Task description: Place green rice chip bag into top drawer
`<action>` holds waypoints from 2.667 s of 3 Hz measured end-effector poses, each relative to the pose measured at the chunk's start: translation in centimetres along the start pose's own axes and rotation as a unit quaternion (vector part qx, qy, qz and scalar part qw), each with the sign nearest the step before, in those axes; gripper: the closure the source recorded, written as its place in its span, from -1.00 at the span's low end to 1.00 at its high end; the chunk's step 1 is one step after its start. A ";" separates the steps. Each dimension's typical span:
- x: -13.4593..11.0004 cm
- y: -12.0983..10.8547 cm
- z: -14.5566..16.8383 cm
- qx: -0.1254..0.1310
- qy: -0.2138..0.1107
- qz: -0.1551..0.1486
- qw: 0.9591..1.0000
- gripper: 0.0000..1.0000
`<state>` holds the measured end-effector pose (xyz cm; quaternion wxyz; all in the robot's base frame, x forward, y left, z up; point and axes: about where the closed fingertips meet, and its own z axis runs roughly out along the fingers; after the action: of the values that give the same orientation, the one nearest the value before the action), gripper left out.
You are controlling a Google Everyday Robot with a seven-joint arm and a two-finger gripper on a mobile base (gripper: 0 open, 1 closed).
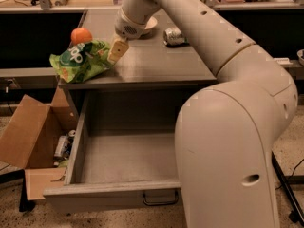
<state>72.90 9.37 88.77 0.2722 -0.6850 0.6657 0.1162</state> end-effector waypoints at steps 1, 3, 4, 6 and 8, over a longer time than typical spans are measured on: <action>-0.9 0.6 -0.9 0.009 0.000 -0.006 1.000 1.00; -2.1 1.1 -3.2 0.034 -0.014 -0.010 0.999 1.00; -2.5 1.4 -5.7 0.056 -0.034 -0.010 0.998 1.00; -3.2 2.0 -9.8 0.095 -0.063 -0.012 0.993 1.00; -3.1 2.0 -10.0 0.097 -0.064 -0.012 0.993 0.67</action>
Offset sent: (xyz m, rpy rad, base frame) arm -0.0225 0.0005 0.0376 0.0047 -0.0759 -0.0242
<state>68.62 6.82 98.22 0.3804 -0.6545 0.6470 0.0916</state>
